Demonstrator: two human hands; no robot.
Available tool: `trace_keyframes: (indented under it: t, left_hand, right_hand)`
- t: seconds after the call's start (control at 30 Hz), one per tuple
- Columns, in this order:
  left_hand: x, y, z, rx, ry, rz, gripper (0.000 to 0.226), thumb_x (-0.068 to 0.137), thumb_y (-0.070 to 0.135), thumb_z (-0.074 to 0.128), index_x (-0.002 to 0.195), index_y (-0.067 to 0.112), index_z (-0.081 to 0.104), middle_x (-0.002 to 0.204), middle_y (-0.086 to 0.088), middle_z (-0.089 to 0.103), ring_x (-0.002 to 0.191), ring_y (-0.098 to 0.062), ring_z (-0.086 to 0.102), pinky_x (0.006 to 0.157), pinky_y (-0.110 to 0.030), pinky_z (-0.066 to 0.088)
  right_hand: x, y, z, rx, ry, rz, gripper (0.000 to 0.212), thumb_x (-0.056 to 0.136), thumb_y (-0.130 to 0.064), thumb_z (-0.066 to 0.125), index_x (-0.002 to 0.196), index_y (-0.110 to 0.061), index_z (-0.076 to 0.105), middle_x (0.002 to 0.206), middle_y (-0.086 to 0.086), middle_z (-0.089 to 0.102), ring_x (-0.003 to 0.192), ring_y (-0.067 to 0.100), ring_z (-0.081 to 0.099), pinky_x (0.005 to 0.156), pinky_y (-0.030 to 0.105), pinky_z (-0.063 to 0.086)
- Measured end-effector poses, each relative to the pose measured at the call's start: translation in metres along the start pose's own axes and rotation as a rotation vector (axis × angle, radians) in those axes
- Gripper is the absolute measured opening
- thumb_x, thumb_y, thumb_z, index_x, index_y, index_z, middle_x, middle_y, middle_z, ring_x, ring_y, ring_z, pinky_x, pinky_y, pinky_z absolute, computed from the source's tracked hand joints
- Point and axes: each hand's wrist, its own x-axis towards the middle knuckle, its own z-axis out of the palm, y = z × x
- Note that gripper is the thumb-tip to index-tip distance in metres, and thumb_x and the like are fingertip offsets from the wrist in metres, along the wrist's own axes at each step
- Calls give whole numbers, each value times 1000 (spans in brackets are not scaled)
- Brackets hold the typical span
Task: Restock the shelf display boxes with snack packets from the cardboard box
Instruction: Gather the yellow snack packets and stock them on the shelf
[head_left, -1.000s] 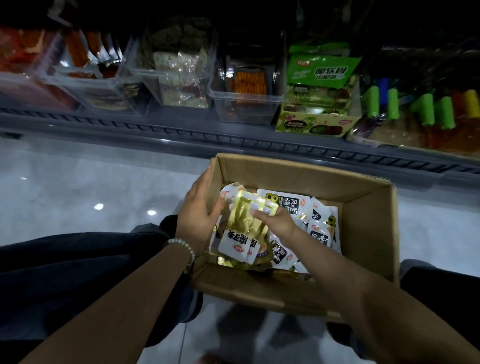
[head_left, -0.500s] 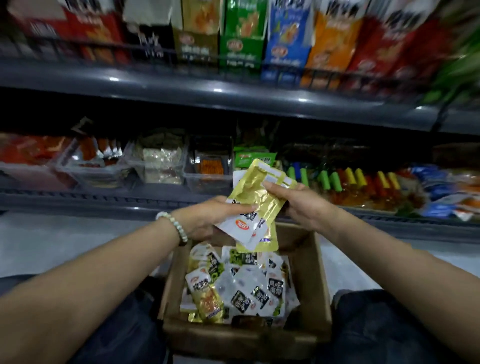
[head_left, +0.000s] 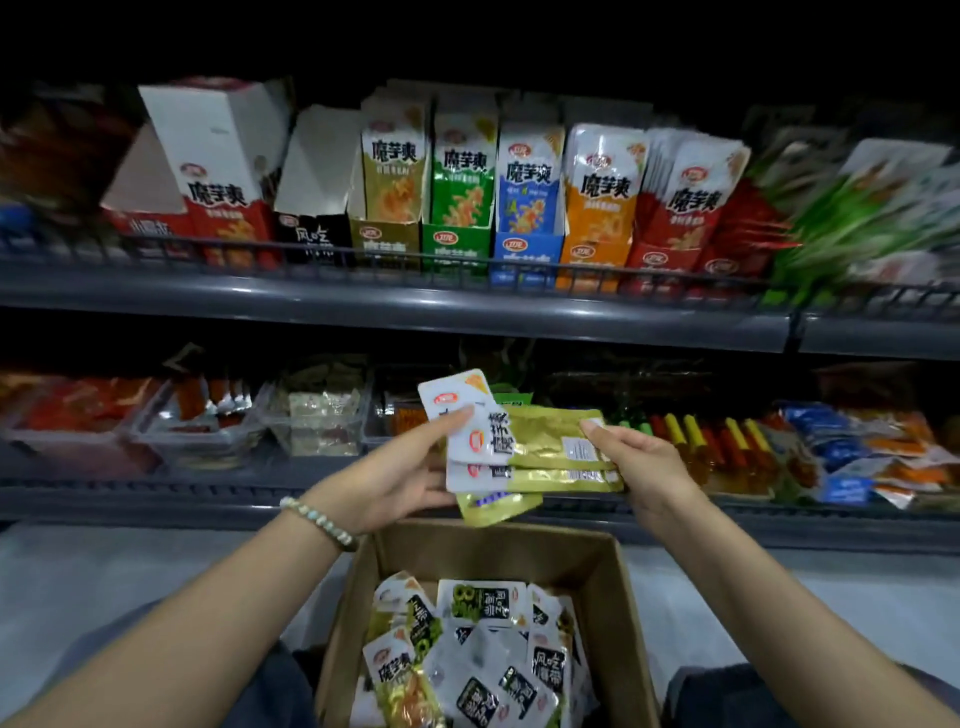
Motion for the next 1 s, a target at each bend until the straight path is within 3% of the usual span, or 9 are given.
trace_keyframes:
  t: [0.1, 0.2, 0.33, 0.43, 0.5, 0.6, 0.73, 0.87, 1.0]
  left_hand:
    - [7, 7, 10, -110, 64, 93, 36, 89, 39, 57, 114, 15, 63, 107, -10, 72, 88, -21, 71, 76, -33, 59]
    - [17, -3, 21, -48, 147, 173, 33, 85, 28, 65, 114, 12, 63, 106, -8, 73, 94, -23, 69, 83, -38, 57]
    - [26, -2, 22, 2, 307, 271, 30, 83, 35, 69, 107, 17, 66, 102, 0, 74, 99, -23, 68, 94, -46, 50]
    - [27, 6, 18, -1, 318, 314, 27, 82, 34, 70, 104, 19, 67, 99, 2, 74, 92, -16, 70, 85, -33, 54]
    - [26, 4, 21, 113, 285, 334, 26, 82, 35, 71, 105, 24, 66, 99, 8, 74, 89, -8, 70, 73, -20, 53]
    - [23, -5, 29, 201, 216, 308, 28, 81, 39, 69, 107, 28, 67, 102, 10, 73, 92, -7, 69, 81, -23, 52]
    - [25, -10, 31, 185, 237, 246, 28, 82, 50, 64, 104, 32, 66, 104, 16, 70, 101, -9, 64, 86, -26, 45]
    - [32, -5, 21, 207, 269, 85, 85, 78, 77, 44, 142, 21, 41, 143, 0, 46, 130, -21, 44, 108, -40, 30]
    - [36, -3, 15, 124, 223, 86, 64, 93, 56, 45, 141, 14, 42, 143, -2, 47, 133, -20, 41, 114, -36, 26]
  right_hand:
    - [-2, -1, 7, 115, 88, -9, 17, 84, -30, 70, 80, -14, 65, 89, -7, 66, 103, 17, 56, 101, 40, 40]
    - [-9, 5, 17, 159, 82, -11, 22, 82, -28, 71, 74, -12, 60, 88, 6, 70, 91, 24, 62, 90, 36, 46]
    - [-17, 1, 19, 79, -149, 24, 22, 84, -25, 69, 77, -12, 53, 73, 0, 66, 70, 16, 59, 68, 26, 46]
    - [-18, -11, 13, -41, -404, 4, 18, 83, -23, 70, 91, -9, 62, 81, 1, 73, 77, 15, 66, 77, 27, 50]
    - [-19, -17, 12, -125, -443, -41, 29, 81, -28, 71, 105, -14, 66, 96, 4, 74, 90, 19, 68, 83, 27, 48]
    - [-22, -12, 17, -117, -472, -33, 31, 83, -30, 68, 111, -17, 67, 103, 1, 74, 97, 18, 69, 82, 25, 51]
    - [-23, -2, 29, -53, -460, 55, 31, 83, -27, 69, 110, -11, 68, 102, 4, 74, 95, 19, 69, 88, 29, 51]
    - [-20, -3, 33, 83, -325, 98, 28, 83, -22, 70, 107, -8, 68, 95, 5, 75, 83, 18, 71, 65, 24, 52]
    - [-14, -6, 31, 147, -237, 111, 23, 85, -18, 68, 106, -11, 66, 87, 1, 75, 73, 12, 69, 62, 24, 51]
